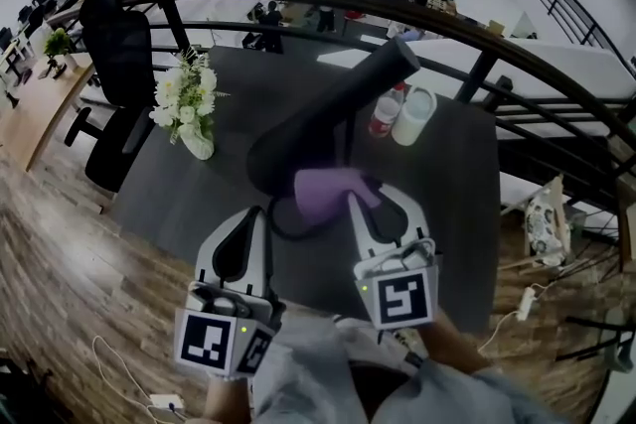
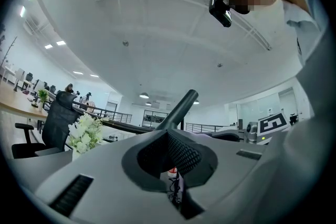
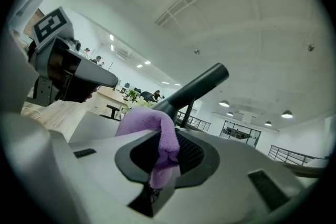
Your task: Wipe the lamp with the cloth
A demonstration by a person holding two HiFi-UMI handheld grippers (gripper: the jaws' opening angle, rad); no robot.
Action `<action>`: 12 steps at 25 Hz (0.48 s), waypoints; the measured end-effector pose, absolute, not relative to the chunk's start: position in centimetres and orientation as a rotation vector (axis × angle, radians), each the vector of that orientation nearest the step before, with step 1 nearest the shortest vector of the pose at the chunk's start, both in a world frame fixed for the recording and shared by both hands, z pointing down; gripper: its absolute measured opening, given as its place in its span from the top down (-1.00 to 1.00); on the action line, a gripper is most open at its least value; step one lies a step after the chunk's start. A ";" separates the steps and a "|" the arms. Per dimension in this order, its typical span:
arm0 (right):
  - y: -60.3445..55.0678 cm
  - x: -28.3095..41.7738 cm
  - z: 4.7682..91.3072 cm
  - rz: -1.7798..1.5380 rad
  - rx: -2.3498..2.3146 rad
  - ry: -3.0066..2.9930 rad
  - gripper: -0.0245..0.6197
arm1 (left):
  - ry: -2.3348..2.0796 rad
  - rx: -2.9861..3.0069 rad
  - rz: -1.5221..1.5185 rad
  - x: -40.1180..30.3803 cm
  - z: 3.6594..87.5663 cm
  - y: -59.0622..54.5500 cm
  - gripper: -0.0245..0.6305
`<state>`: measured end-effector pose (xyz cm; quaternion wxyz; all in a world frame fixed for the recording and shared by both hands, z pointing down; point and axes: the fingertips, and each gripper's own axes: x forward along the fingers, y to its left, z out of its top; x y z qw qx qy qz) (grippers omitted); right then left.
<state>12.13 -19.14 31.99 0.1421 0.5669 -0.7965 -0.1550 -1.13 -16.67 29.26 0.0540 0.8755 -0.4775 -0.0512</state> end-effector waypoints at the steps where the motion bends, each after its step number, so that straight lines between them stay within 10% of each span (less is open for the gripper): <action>1: -19.0 12.7 31.9 -0.436 1.660 -2.296 0.72 | -1.439 2.666 -0.156 -0.8 29.3 -16.8 0.91; 12: -17.8 20.0 31.1 -0.337 1.902 -2.161 0.72 | -1.341 2.712 -0.159 2.0 29.3 -17.7 0.91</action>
